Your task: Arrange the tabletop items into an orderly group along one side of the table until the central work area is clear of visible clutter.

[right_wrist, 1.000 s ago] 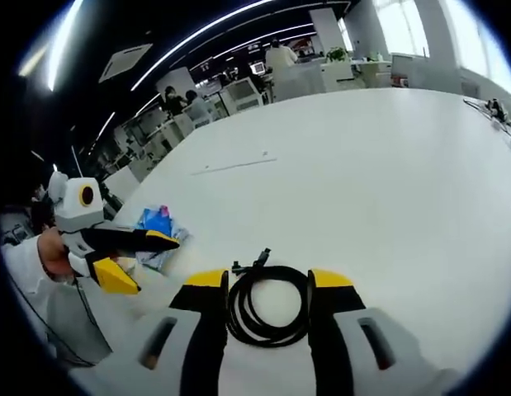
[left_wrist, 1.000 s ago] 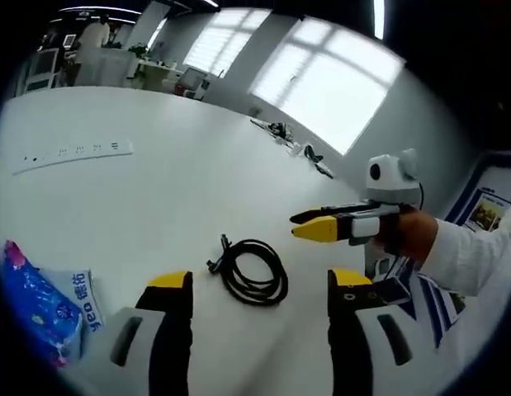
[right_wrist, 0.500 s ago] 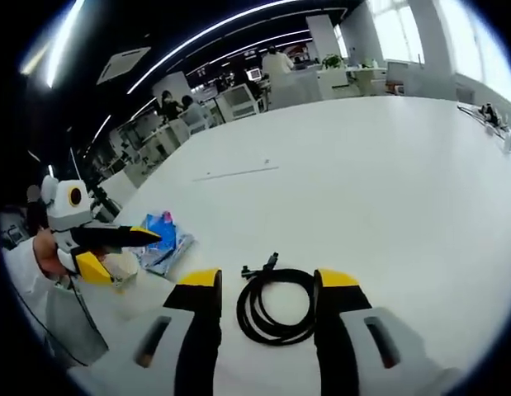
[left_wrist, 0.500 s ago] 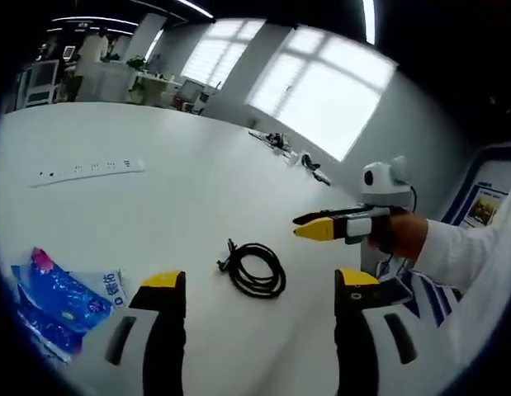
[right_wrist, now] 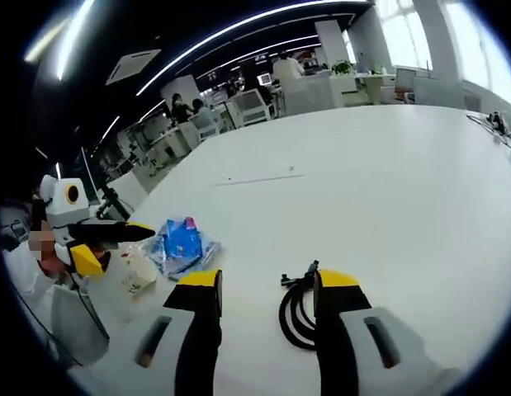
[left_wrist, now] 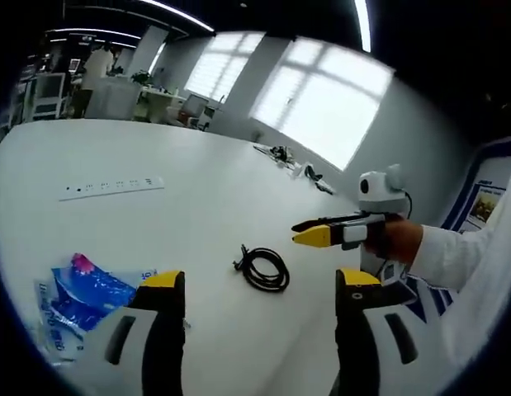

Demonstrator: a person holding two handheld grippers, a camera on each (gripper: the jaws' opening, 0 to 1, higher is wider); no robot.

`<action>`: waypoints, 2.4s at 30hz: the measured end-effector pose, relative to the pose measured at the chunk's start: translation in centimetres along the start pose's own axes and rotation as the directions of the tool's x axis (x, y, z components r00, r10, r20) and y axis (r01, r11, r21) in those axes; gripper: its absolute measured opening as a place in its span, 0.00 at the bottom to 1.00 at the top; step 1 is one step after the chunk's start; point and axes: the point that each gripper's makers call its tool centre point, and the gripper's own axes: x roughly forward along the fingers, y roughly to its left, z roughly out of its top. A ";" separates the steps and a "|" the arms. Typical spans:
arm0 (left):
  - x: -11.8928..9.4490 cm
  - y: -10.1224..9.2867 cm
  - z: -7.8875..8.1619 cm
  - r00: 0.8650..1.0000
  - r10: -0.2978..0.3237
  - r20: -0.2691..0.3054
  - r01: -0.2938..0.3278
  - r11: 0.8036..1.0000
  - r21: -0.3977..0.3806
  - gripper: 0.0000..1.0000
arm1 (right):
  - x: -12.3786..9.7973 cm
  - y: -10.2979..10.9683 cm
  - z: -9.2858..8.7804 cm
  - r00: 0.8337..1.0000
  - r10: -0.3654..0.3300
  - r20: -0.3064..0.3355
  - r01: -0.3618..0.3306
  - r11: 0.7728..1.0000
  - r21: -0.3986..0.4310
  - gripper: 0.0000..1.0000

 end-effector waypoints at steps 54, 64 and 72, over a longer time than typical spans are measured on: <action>-14.3 10.0 -0.1 0.992 0.113 0.054 -0.113 0.994 -0.008 0.77 | 9.0 16.6 -2.3 0.995 0.071 -0.064 -0.071 0.997 0.002 0.41; -14.5 11.7 0.0 0.992 0.116 0.055 -0.116 0.993 -0.012 0.77 | 10.8 17.2 -3.4 0.995 0.048 -0.093 -0.045 0.999 0.025 0.40; -14.3 13.1 0.1 0.992 0.119 0.046 -0.119 0.993 -0.008 0.77 | 12.3 17.5 -4.8 0.992 0.029 -0.124 -0.022 0.998 0.057 0.38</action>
